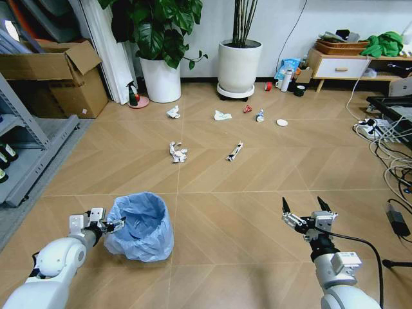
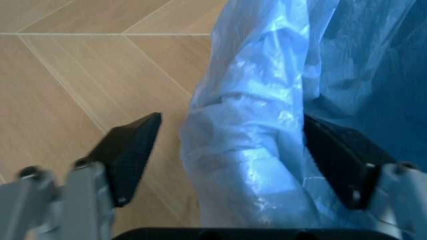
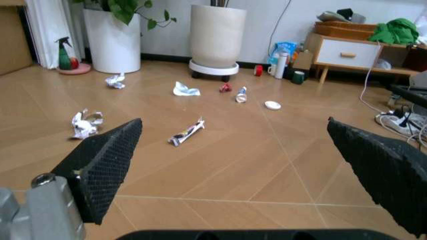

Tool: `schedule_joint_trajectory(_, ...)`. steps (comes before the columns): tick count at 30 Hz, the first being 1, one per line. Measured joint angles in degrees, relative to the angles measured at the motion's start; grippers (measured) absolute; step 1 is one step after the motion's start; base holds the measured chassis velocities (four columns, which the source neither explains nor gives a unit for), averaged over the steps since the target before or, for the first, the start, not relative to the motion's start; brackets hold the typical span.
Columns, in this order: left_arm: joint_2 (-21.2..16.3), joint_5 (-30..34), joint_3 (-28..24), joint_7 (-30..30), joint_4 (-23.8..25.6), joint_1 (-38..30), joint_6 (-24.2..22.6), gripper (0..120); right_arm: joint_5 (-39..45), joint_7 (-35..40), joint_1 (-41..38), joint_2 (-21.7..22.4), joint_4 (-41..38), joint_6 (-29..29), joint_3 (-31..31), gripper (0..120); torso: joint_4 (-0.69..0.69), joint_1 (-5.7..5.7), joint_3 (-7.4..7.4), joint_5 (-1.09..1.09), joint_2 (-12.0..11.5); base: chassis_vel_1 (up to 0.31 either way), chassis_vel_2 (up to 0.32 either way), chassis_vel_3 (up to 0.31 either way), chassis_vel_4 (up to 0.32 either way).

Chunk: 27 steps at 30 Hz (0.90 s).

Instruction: Pick up the trash bin and place the garbage on the floor into it.

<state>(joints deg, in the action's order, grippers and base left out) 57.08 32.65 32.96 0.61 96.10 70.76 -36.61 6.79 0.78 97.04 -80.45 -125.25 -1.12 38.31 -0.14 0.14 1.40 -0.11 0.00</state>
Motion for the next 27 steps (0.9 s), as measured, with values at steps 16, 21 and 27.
schedule_joint_trajectory(16,0.1,0.9,-0.8,-1.0,-0.6,-0.8,-0.9,20,-0.3,0.0,-0.5,-0.3,0.8,0.4,-0.2,100,0.00,-0.01,0.00,0.00,0.0,0.000,0.000,0.000,0.000)
schedule_joint_trajectory(21,0.5,1.0,-0.8,-1.1,-0.3,-0.8,-1.2,1,-0.2,0.0,-0.5,-0.3,0.8,0.4,-0.2,100,-0.01,-0.01,-0.01,0.00,0.0,0.000,0.000,0.000,0.000)
schedule_joint_trajectory(27,1.5,1.0,-0.4,-2.5,1.0,-0.1,-0.1,0,0.2,0.6,-1.0,-0.2,0.7,-0.5,-0.2,100,-0.01,-0.01,0.00,-0.02,0.0,0.000,0.000,0.000,0.000)
